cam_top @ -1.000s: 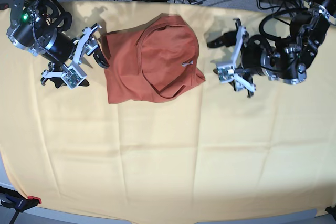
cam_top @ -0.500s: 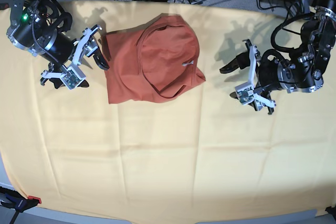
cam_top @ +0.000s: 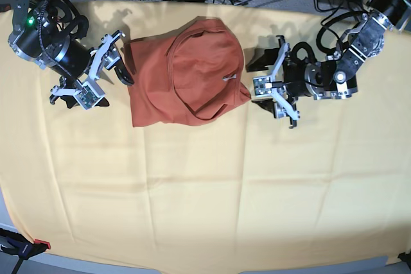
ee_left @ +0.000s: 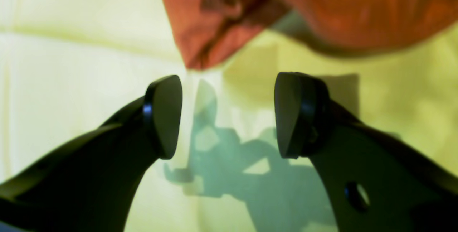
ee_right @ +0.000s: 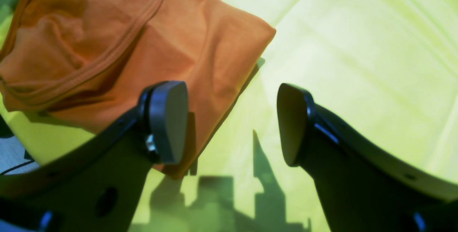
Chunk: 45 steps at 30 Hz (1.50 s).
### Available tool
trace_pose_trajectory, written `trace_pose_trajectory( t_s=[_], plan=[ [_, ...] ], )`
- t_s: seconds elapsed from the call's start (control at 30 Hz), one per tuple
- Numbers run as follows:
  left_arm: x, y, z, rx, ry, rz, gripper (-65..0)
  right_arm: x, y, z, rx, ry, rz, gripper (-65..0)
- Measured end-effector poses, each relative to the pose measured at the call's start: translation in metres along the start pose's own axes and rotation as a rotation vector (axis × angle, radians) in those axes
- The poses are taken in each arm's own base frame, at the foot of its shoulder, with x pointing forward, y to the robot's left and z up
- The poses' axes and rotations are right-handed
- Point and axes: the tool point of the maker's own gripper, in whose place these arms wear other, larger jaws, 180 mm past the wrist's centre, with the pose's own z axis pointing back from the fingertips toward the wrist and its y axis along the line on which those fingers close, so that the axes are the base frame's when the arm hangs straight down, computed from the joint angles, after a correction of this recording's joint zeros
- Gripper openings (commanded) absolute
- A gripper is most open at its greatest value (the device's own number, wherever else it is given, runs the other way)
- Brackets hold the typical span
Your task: Fold the T-shirt properly
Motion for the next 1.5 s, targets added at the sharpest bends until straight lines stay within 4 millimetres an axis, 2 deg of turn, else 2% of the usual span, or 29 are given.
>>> trace_pose_trajectory(
  t_s=[0.13,0.33,0.4,0.63,0.7,0.83,1.0,1.13,1.23,1.37,1.4,1.5],
  plan=[
    [0.011,0.003,-0.009,0.004,-0.033,0.004,-24.1,0.000,0.000,0.000,0.000,0.002,0.000,-23.7],
    [0.004,0.025,-0.025,0.025,-0.042,0.069,-24.1,-0.002,0.001,0.000,0.002,0.005,-0.002,-23.7],
    [0.005,0.032,-0.029,0.034,-0.065,0.090,-26.9,-0.002,0.001,0.000,0.001,0.005,-0.002,-23.7],
    [0.009,0.036,-0.038,0.032,-0.095,0.123,-60.0,-0.002,0.001,0.000,0.001,0.006,-0.002,-23.7],
    [0.012,0.037,-0.038,0.035,-0.103,0.120,-65.0,-0.002,0.001,0.000,0.001,0.005,-0.002,-23.7],
    [0.015,0.053,-0.033,0.061,-0.094,0.092,-65.0,-0.002,0.001,0.000,0.001,0.005,-0.002,-23.7],
    [0.011,0.082,-0.015,0.118,-0.061,0.054,-65.0,-0.002,0.001,0.000,0.001,0.006,-0.002,-23.7],
    [0.009,0.086,-0.010,0.125,-0.056,0.053,-64.2,-0.002,0.001,0.000,0.001,0.005,-0.002,-23.7],
    [0.007,0.086,-0.010,0.128,-0.043,0.045,-54.7,-0.002,0.001,0.000,0.001,0.005,-0.002,-23.7],
    [-0.001,0.093,-0.002,0.144,-0.018,0.036,-33.2,-0.001,0.001,0.000,0.002,-0.001,-0.002,-23.7],
    [-0.005,0.097,0.002,0.157,0.000,0.022,-30.4,-0.001,0.001,0.000,0.002,-0.002,-0.001,-23.7],
    [-0.020,0.119,0.017,0.207,0.113,-0.019,-31.5,0.002,0.007,0.000,0.033,-0.016,0.042,-23.7]
  ],
)
